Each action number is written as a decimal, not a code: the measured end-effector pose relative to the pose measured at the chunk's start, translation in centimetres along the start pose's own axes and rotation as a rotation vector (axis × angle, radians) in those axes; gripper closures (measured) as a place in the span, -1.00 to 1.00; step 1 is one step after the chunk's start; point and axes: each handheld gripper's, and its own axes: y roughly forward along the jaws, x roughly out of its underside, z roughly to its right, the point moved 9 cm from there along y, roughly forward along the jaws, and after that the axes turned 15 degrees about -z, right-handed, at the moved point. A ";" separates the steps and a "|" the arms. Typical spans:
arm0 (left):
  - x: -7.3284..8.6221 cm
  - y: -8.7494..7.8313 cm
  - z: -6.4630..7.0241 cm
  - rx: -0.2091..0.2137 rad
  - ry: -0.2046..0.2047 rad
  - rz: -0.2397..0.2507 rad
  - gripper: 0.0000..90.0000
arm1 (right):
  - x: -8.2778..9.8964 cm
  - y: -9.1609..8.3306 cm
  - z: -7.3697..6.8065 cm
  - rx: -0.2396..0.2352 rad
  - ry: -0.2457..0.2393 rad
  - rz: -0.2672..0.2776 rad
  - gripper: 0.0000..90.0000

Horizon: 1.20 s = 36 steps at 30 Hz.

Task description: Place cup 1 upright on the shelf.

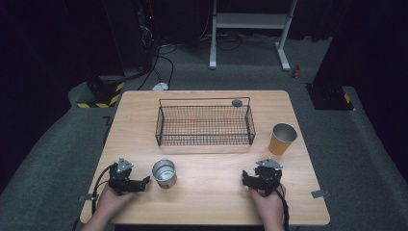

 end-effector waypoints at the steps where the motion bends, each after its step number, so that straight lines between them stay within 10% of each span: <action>1: 0.0 0.0 0.0 0.000 0.000 0.000 -0.98 | 0.0 0.0 0.0 0.000 0.000 0.000 -0.78; 36: 0.0 0.0 0.0 -0.011 -0.006 -0.001 -0.96 | 0.2 -0.1 0.1 -0.008 -0.017 0.004 -0.77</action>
